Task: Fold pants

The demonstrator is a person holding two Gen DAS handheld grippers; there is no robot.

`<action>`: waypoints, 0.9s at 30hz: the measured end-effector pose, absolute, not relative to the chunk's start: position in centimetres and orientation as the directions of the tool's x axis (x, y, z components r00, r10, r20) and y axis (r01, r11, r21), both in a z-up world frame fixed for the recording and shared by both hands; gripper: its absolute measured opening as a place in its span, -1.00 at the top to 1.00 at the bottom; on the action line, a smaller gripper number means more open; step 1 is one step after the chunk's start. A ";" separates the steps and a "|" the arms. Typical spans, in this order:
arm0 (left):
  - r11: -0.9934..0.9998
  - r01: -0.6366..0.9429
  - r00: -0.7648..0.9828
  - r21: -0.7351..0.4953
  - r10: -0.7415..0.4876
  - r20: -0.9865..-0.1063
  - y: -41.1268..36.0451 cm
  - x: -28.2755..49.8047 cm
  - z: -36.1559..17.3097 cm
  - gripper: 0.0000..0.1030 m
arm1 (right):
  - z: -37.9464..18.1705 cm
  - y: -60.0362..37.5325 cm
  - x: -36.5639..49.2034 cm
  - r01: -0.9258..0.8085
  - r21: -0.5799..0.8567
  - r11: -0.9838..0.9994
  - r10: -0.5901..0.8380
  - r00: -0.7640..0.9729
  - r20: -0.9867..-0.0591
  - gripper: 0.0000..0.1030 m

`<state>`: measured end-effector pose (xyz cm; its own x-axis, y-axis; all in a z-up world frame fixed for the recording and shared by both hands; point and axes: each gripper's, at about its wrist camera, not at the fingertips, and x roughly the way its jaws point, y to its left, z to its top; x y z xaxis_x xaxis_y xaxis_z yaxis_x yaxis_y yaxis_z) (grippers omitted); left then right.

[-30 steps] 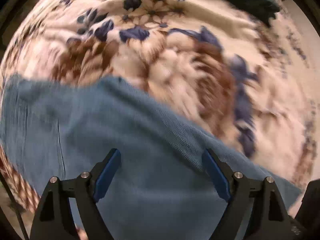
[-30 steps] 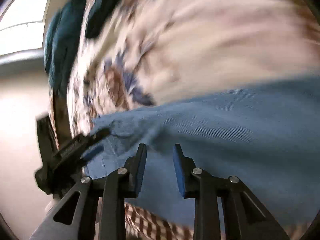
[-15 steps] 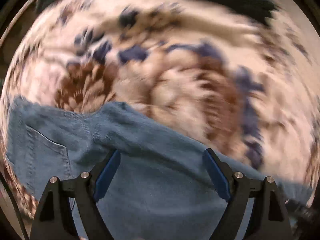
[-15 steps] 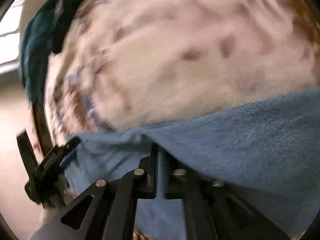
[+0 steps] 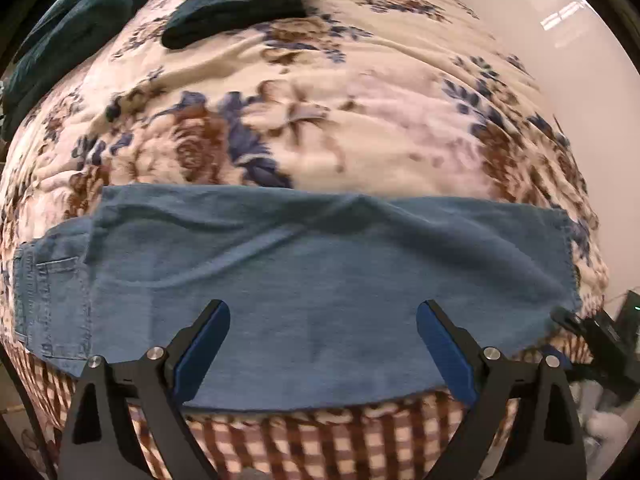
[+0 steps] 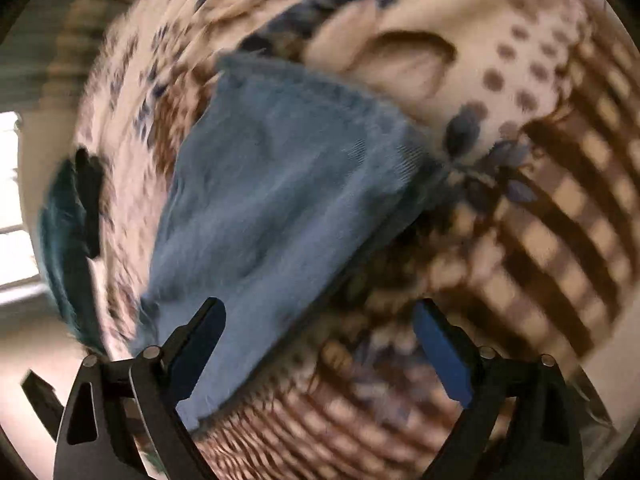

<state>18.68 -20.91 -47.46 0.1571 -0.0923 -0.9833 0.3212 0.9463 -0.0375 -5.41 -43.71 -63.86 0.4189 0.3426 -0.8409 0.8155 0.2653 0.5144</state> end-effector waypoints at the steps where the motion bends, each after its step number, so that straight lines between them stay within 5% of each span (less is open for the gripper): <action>1: 0.945 0.323 0.152 -0.041 -0.095 -0.984 -21.1 18.6 -47.5 -0.85 | -64.9 -44.2 -5.7 0.784 0.580 0.221 0.357 0.488 -0.796 -0.86; 9: 0.951 0.309 0.148 -0.011 -0.060 -0.987 -22.3 18.6 -47.5 -0.86 | -67.1 -46.2 -4.9 0.544 0.839 0.014 0.289 0.801 -0.525 -0.82; 15: 0.955 0.295 0.143 0.012 -0.032 -0.989 -22.2 19.0 -47.5 -0.85 | -68.8 -47.0 -3.9 0.612 0.791 0.019 0.294 0.753 -0.589 -0.82; 16: 0.956 0.293 0.142 0.011 -0.032 -0.989 -22.2 19.1 -47.5 -0.85 | -68.5 -47.2 -3.7 0.616 0.788 0.013 0.294 0.751 -0.592 -0.70; 17: 0.956 0.293 0.143 0.013 -0.030 -0.989 -22.2 19.1 -47.5 -0.85 | -68.0 -47.4 -3.8 0.613 0.790 0.011 0.278 0.757 -0.592 -0.10; 19: 0.954 0.299 0.140 0.022 -0.021 -0.990 -22.2 19.1 -47.6 -0.85 | -67.4 -48.0 -4.6 0.651 0.759 0.024 0.264 0.728 -0.633 0.74; 24: 0.955 0.296 0.137 0.024 -0.018 -0.990 -21.8 19.0 -47.7 -0.86 | -68.5 -49.2 -7.1 0.661 0.750 -0.028 0.243 0.732 -0.637 0.79; 27: 0.958 0.287 0.132 0.029 -0.009 -0.991 -21.5 19.0 -48.1 -0.86 | -69.3 -49.4 -5.9 0.643 0.766 -0.019 0.314 0.731 -0.606 0.46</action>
